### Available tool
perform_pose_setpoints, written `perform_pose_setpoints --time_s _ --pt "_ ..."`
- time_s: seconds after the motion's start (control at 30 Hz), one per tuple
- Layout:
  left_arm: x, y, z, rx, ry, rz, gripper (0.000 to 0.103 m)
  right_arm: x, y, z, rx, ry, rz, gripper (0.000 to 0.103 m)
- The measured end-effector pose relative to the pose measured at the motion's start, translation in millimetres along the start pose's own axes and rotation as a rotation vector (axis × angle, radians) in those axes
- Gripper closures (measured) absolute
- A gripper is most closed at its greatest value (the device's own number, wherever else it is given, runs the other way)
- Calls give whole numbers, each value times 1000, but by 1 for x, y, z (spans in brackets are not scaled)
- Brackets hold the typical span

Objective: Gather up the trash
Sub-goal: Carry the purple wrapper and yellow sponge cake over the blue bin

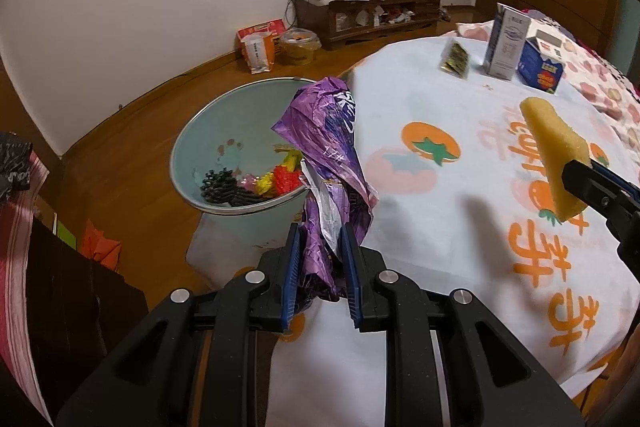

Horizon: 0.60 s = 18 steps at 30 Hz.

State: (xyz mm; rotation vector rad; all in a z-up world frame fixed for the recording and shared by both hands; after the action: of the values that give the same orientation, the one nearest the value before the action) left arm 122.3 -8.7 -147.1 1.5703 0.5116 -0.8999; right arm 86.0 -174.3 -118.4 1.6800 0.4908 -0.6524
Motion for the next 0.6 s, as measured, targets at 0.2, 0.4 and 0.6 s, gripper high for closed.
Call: perform_pose_setpoints --time_s 0.2,0.4,0.6 --pt "2 2 -11 -22 13 1 83 5 4 -14 -15 24 -1 80" --pt "2 3 -25 -49 21 2 83 12 8 -33 -39 46 -5 80" --pt "4 4 -42 -76 37 2 83 19 15 -53 -65 74 -6 80"
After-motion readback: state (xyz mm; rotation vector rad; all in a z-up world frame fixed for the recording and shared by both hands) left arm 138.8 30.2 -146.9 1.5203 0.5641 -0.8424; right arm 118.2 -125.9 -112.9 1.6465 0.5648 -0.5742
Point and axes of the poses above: each gripper's, at about its wrist camera, not at the fingertips, and x roughly the way its jaws point, z to its right, y to its top, the point moved 9 cm from there along x, roughly the way its jaws point, and after that the axes turned 5 degrees about -y, right-handed, at the moved point
